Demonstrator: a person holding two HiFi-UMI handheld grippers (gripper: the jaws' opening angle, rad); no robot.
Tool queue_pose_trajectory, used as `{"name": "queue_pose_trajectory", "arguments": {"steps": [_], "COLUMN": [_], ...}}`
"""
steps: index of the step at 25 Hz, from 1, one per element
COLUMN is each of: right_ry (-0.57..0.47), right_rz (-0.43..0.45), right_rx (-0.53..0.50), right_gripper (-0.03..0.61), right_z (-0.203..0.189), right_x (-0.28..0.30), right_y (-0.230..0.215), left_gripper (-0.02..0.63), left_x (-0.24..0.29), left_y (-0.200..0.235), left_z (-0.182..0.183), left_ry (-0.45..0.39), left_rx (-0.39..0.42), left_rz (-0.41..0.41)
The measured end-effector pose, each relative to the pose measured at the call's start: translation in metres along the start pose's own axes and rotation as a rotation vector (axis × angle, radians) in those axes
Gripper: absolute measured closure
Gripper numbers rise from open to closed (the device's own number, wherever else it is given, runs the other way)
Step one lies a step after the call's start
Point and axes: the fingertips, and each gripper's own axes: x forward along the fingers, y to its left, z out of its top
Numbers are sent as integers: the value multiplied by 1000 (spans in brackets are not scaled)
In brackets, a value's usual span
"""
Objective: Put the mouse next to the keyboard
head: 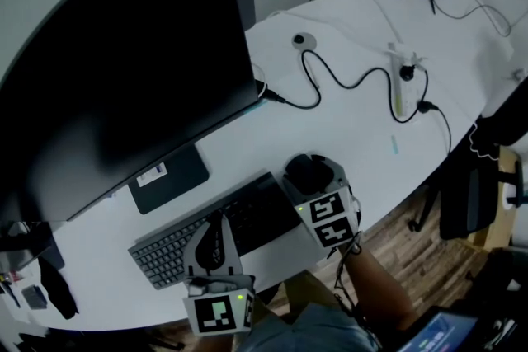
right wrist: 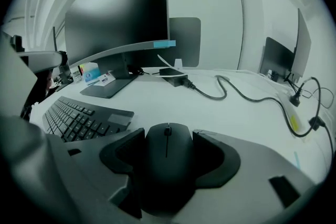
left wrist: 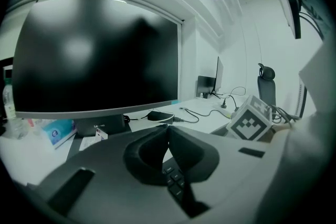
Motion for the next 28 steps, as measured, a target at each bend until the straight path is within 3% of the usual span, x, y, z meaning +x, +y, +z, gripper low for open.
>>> {"name": "queue_pose_trajectory", "arguments": {"steps": [11, 19, 24, 28], "right_ry": [-33, -195, -387, -532], "right_rz": [16, 1, 15, 42], "right_rx": [-1, -9, 0, -21], "right_gripper": [265, 275, 358, 471], "right_z": [11, 62, 108, 137], "right_x": [-6, -68, -133, -189], "right_y": [-1, 36, 89, 146], "left_gripper": [609, 609, 609, 609], "left_x": [-21, -75, -124, -170], "left_y": [8, 22, 39, 55], "left_z": [6, 42, 70, 104], "left_ry": [-33, -134, -202, -299], "left_rx": [7, 32, 55, 70], "left_rz": [33, 66, 102, 127]}}
